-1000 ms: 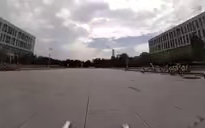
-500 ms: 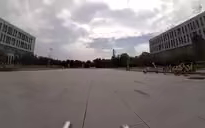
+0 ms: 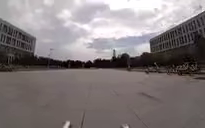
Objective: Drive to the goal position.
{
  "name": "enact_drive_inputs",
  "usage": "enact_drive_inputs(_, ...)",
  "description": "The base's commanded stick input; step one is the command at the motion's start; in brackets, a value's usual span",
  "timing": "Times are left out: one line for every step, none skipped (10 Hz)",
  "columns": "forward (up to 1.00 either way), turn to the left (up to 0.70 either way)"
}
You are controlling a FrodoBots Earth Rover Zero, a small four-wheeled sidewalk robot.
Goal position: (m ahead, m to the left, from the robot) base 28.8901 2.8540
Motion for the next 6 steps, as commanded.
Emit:
enact_drive_inputs(0.7,0.0)
enact_drive_inputs(0.7,0.0)
enact_drive_inputs(0.7,0.0)
enact_drive_inputs(0.7,0.0)
enact_drive_inputs(0.7,0.0)
enact_drive_inputs(0.7,0.0)
